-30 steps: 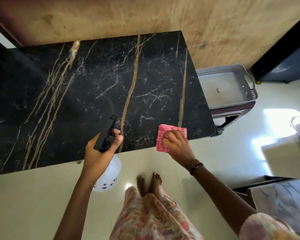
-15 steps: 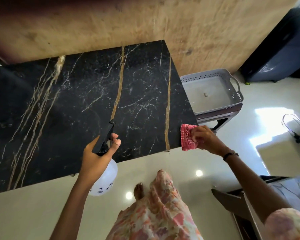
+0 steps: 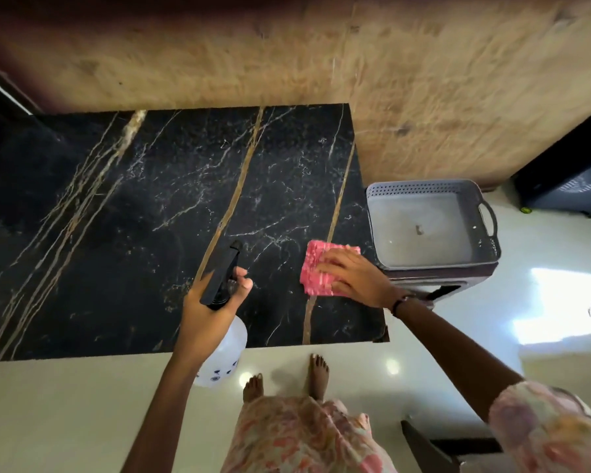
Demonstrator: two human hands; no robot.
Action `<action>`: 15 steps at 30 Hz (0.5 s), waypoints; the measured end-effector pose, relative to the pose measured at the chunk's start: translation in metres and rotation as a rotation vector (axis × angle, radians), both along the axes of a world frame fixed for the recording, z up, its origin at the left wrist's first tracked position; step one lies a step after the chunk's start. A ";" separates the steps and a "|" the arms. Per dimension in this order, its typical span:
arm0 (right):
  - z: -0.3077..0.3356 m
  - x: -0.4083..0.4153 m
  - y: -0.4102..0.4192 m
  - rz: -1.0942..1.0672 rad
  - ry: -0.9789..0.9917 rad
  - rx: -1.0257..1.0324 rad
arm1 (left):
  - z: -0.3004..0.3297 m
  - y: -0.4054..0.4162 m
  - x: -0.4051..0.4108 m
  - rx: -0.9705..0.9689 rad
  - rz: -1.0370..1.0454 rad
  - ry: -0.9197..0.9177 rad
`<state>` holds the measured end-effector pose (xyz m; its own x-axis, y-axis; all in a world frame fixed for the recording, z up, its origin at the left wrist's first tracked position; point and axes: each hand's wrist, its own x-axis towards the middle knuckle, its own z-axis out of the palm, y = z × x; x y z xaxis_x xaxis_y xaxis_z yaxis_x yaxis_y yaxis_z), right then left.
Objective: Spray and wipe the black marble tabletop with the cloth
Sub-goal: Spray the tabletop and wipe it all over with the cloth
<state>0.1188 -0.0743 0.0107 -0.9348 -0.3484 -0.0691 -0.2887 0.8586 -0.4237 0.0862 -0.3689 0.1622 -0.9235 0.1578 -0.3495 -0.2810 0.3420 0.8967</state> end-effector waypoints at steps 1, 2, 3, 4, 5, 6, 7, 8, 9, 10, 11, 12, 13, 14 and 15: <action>-0.001 -0.016 0.008 -0.072 0.019 -0.011 | -0.002 0.005 -0.002 -0.008 0.008 0.006; -0.002 -0.033 0.014 -0.159 0.027 -0.020 | -0.004 0.008 -0.003 -0.017 0.017 0.010; -0.003 -0.051 0.019 -0.246 0.027 -0.017 | -0.006 0.011 -0.005 -0.025 0.024 0.015; -0.004 -0.069 0.020 -0.323 0.021 -0.002 | -0.007 0.014 -0.006 -0.030 0.030 0.019; -0.005 -0.085 0.018 -0.383 0.015 0.019 | -0.008 0.016 -0.007 -0.033 0.037 0.017; -0.006 -0.102 0.010 -0.415 0.003 0.037 | -0.009 0.016 -0.008 -0.031 0.055 0.014; -0.005 -0.115 -0.003 -0.421 -0.014 0.045 | -0.010 0.016 -0.009 -0.024 0.078 0.009; -0.004 -0.127 -0.020 -0.399 -0.035 0.046 | -0.011 0.015 -0.011 -0.016 0.101 0.005; -0.003 -0.135 -0.041 -0.346 -0.049 0.042 | -0.012 0.013 -0.012 -0.012 0.120 0.001; -0.002 -0.137 -0.064 -0.267 -0.051 0.041 | -0.013 0.012 -0.013 -0.011 0.133 0.000; -0.002 -0.137 -0.088 -0.169 -0.044 0.043 | -0.013 0.008 -0.014 -0.009 0.145 0.003; -0.003 -0.132 -0.112 -0.067 -0.038 0.048 | -0.014 0.004 -0.015 -0.008 0.159 0.006; -0.004 -0.123 -0.133 0.030 -0.037 0.047 | -0.015 0.000 -0.017 -0.007 0.175 0.003; -0.006 -0.110 -0.151 0.119 -0.044 0.038 | -0.016 -0.005 -0.018 -0.008 0.195 -0.002; -0.009 -0.094 -0.164 0.195 -0.050 0.026 | -0.016 -0.010 -0.019 -0.010 0.213 -0.007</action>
<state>0.0243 -0.2380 0.0021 -0.8448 -0.5202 -0.1253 -0.4299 0.7994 -0.4197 0.0668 -0.3792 0.1458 -0.9330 -0.0445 -0.3571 -0.3546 0.2827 0.8912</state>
